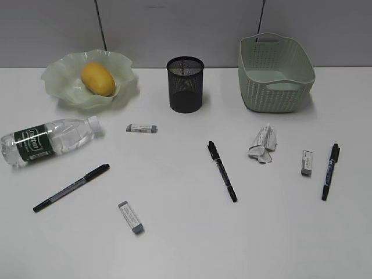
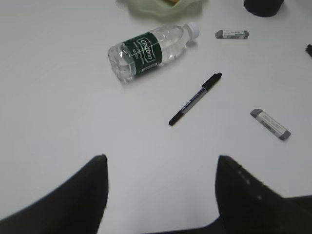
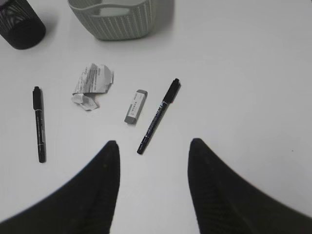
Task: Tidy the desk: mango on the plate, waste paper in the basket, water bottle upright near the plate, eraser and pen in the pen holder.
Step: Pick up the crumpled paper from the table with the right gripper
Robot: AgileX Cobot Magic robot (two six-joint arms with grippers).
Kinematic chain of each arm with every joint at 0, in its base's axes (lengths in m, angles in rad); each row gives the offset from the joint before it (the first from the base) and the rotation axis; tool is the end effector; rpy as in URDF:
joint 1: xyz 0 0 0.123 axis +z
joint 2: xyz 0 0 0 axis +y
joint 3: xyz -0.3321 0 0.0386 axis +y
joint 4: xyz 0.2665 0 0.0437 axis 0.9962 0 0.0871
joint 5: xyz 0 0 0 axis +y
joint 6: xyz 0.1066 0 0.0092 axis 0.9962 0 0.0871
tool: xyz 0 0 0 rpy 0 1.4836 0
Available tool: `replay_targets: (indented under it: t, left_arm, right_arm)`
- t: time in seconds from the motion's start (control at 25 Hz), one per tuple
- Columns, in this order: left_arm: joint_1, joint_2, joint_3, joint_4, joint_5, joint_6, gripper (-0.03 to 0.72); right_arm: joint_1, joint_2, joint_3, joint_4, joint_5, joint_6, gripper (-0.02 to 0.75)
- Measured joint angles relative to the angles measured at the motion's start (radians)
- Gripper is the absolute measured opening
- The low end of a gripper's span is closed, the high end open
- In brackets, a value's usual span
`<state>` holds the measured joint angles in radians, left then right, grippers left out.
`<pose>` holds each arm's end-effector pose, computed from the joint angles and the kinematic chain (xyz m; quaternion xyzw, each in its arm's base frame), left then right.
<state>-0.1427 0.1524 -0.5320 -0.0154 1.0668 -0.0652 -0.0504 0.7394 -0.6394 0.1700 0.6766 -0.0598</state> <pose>-0.0030 -0.0010 0.2904 0.0341 0.8838 -0.0561 0.4632 0.1331 0.0047 0.3250 0.0330 0.9014 0.0528 0.4286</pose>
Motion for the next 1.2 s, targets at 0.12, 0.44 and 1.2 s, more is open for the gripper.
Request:
replay_targets:
  t: [0.12, 0.44, 1.2]
  left_arm:
    - [0.000, -0.040, 0.000, 0.000, 0.000, -0.001, 0.519]
    - [0.000, -0.083, 0.000, 0.000, 0.000, -0.002, 0.519]
    - [0.000, -0.110, 0.001, 0.000, 0.000, -0.003, 0.519]
  right_arm:
    - [0.000, 0.176, -0.075, 0.008, 0.010, 0.001, 0.373]
    - [0.049, 0.521, -0.311, 0.072, 0.088, 0.001, 0.373]
    - [0.321, 1.088, -0.571, 0.138, -0.040, 0.168, 0.568]
